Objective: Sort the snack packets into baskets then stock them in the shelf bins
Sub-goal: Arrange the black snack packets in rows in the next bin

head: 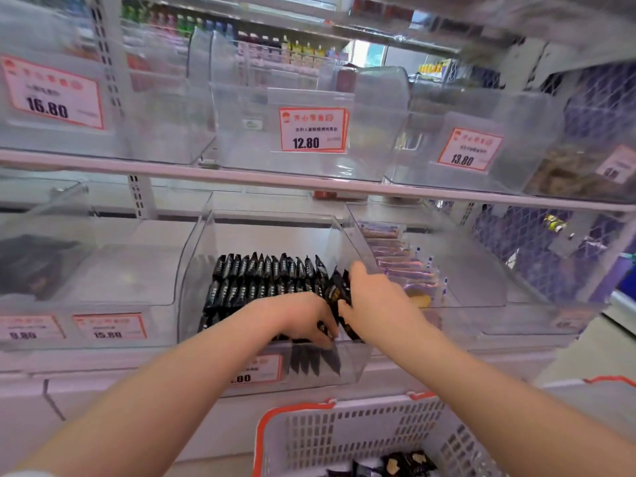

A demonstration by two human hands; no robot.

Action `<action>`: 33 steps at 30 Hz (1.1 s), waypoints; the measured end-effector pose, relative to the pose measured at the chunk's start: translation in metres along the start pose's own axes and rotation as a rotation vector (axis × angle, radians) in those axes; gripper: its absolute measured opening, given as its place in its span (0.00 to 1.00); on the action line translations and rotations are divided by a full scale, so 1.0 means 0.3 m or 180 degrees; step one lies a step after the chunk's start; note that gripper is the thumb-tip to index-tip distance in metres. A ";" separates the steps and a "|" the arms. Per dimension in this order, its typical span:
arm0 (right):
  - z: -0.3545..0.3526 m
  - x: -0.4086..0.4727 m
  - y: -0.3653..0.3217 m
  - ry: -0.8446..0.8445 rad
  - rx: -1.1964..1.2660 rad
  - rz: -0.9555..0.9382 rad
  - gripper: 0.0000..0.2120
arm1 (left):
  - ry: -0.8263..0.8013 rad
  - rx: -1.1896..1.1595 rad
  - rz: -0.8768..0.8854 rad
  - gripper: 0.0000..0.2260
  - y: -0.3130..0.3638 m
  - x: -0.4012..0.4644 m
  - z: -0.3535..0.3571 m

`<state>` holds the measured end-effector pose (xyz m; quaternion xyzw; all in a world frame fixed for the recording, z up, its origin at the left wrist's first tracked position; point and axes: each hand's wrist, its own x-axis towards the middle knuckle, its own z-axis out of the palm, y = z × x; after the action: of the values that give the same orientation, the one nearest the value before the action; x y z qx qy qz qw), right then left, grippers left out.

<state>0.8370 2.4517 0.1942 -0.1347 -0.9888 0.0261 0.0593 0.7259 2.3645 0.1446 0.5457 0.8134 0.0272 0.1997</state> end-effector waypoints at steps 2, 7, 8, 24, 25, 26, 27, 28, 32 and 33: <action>0.015 0.015 -0.018 -0.0044 -0.0267 -0.0062 0.12 | -0.0126 0.0152 0.0135 0.15 -0.016 0.002 -0.004; 0.043 0.085 -0.068 -0.0523 -0.0781 -0.0065 0.14 | -0.0125 0.0292 0.0170 0.20 -0.042 -0.010 -0.011; 0.051 0.102 -0.076 -0.0715 -0.0833 -0.0037 0.15 | -0.0115 0.0334 0.0111 0.22 -0.039 -0.010 -0.011; 0.100 0.159 -0.039 -0.1958 -0.1441 -0.1053 0.27 | 0.0442 -0.0103 -0.0229 0.20 -0.141 -0.091 0.019; 0.105 0.166 -0.036 -0.2008 -0.1343 -0.1028 0.30 | 0.0409 -0.0099 -0.0239 0.21 -0.138 -0.085 0.018; 0.110 0.173 -0.033 -0.2089 -0.1260 -0.0992 0.31 | 0.0364 -0.0089 -0.0250 0.21 -0.135 -0.080 0.017; 0.119 0.180 -0.032 -0.2150 -0.1234 -0.0967 0.33 | 0.0317 -0.0060 -0.0269 0.22 -0.131 -0.075 0.016; 0.131 0.185 -0.032 -0.2190 -0.1262 -0.0970 0.35 | 0.0269 -0.0008 -0.0304 0.23 -0.127 -0.069 0.015; 0.150 0.201 -0.033 -0.2225 -0.1296 -0.1047 0.41 | 0.0228 0.0478 -0.0403 0.27 -0.087 -0.038 0.021; 0.146 0.204 -0.030 -0.2244 -0.1223 -0.1064 0.41 | 0.0262 0.0557 -0.0410 0.26 -0.080 -0.032 0.022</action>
<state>0.7706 2.4581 0.1582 0.0358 -0.9437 -0.1239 -0.3046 0.7104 2.3450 0.1351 0.5060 0.8536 -0.0345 0.1190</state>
